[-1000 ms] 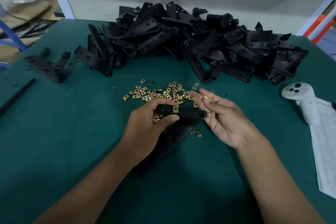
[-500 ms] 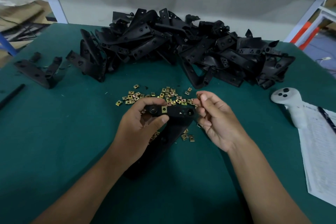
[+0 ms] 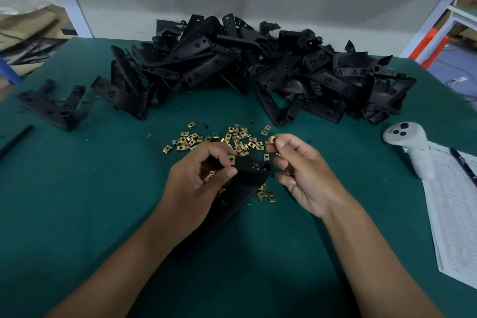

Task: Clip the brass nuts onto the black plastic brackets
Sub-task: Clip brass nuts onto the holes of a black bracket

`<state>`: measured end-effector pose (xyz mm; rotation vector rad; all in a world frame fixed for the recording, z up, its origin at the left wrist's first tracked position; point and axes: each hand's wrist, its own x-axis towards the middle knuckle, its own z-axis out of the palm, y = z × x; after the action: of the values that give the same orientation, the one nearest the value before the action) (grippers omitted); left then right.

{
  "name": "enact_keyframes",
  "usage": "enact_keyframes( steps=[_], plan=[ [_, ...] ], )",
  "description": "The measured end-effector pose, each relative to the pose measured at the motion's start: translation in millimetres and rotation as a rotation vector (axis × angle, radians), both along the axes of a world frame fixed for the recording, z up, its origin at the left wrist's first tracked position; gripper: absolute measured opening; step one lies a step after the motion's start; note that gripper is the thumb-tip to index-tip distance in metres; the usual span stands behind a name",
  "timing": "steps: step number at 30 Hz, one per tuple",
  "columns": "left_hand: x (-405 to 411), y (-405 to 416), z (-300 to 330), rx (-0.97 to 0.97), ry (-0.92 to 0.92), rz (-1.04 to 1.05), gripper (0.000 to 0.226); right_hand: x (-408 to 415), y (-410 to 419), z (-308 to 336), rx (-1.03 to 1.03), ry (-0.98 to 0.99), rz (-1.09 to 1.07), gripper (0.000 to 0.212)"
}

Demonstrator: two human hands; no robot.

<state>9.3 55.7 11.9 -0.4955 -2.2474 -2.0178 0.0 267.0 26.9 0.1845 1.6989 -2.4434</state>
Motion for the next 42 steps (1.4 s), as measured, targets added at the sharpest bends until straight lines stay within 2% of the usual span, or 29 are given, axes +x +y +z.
enact_keyframes(
  steps=[5,9,13,16,22,29,42],
  plan=[
    [3.2,4.9,-2.7,-0.024,0.066,-0.048,0.014,0.7,-0.8,1.0,0.022,0.004,0.034,0.009],
    [5.4,6.9,-5.7,-0.004,0.070,-0.086,0.026,0.8,0.2,0.4,0.004,0.002,0.026,0.006],
    [6.0,7.4,-6.4,0.001,0.060,-0.068,0.033,0.0,3.0,-2.1,0.113,0.052,0.025,0.019],
    [4.9,7.1,-5.4,-0.003,0.076,-0.039,0.034,1.2,3.9,-0.8,0.192,0.100,0.071,0.017],
    [2.5,4.3,-3.2,-0.032,0.092,0.009,0.019,2.4,1.7,-1.8,0.341,0.139,0.083,0.009],
    [2.2,3.6,-2.3,-0.060,0.105,-0.006,0.031,2.1,1.7,-3.7,0.353,0.138,0.091,0.015],
    [3.0,3.5,-3.6,-0.095,0.113,0.021,0.034,3.5,3.4,-2.5,0.417,0.196,0.081,0.015]
  ],
)
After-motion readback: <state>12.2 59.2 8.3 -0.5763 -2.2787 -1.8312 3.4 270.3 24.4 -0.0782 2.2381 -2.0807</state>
